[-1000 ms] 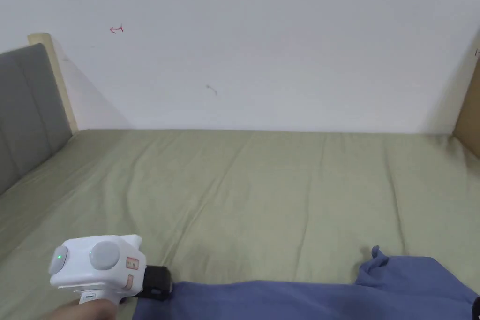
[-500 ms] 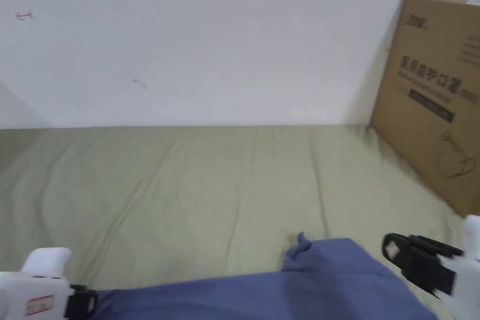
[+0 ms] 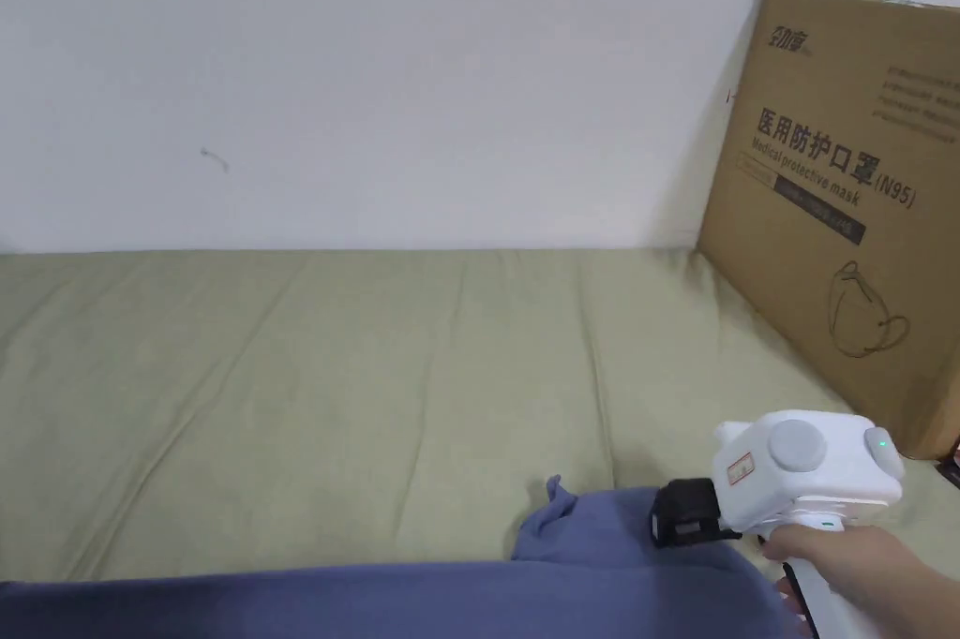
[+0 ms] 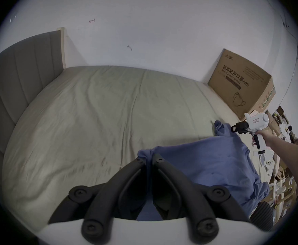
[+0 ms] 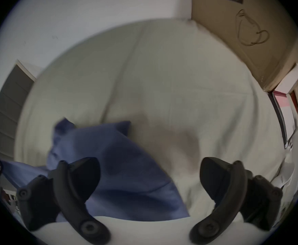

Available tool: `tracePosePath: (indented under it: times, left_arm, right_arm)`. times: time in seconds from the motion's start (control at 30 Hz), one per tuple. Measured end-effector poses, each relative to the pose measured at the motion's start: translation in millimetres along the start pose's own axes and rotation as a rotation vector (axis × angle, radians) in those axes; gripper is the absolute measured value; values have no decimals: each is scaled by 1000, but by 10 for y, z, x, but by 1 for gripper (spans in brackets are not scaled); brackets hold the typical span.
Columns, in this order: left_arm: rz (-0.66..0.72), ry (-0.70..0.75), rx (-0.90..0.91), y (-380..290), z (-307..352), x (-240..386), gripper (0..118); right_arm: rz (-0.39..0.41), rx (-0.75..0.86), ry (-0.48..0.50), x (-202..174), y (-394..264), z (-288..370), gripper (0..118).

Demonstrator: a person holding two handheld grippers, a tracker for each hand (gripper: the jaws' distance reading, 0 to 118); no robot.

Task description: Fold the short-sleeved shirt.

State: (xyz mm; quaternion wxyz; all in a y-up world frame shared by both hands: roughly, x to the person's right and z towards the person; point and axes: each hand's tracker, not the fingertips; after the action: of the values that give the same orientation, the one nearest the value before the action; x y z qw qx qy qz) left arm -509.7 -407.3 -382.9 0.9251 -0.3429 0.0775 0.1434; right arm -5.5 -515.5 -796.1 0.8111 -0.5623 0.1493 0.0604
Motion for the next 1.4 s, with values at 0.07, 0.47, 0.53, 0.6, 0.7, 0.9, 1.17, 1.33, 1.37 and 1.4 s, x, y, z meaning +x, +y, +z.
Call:
tracePosePath:
  times: [0.07, 0.47, 0.53, 0.6, 0.7, 0.9, 1.17, 1.33, 1.37, 1.4]
  left_arm:
    - [-10, 19, -32, -41, -76, -42, 5]
    - [51, 34, -55, -274, 132, -60, 5]
    - [49, 30, -31, -210, 284, -14, 5]
    - [25, 34, 4, -90, 448, 44, 5]
    - [-8, 41, 90, 168, 721, 127, 5]
    - [-30, 45, 225, 799, 1213, 300, 5]
    - [-42, 93, 348, 1685, 1526, 463, 5]
    - [-56, 145, 414, 2312, 1384, 522, 5]
    - [-40, 150, 436, 2433, 1325, 515, 5]
    - [-27, 147, 445, 2556, 1263, 499, 5]
  right_arm:
    - [70, -20, -42, -66, -33, -76, 99]
    - [-99, 241, 268, -86, -546, 958, 1]
    - [-110, 338, 258, 27, -607, 1364, 1]
    - [-80, 409, 250, 40, -626, 1797, 1]
    - [-60, 467, 252, 100, -630, 2374, 1]
    - [-50, 614, 225, -90, -593, 3423, 1]
    - [-38, 769, 213, -292, -29, 4282, 1]
    - [-64, 874, 178, -478, 634, 4495, 1]
    - [-65, 894, 169, -513, 781, 4513, 1]
    - [-57, 909, 157, -544, 923, 4530, 1]
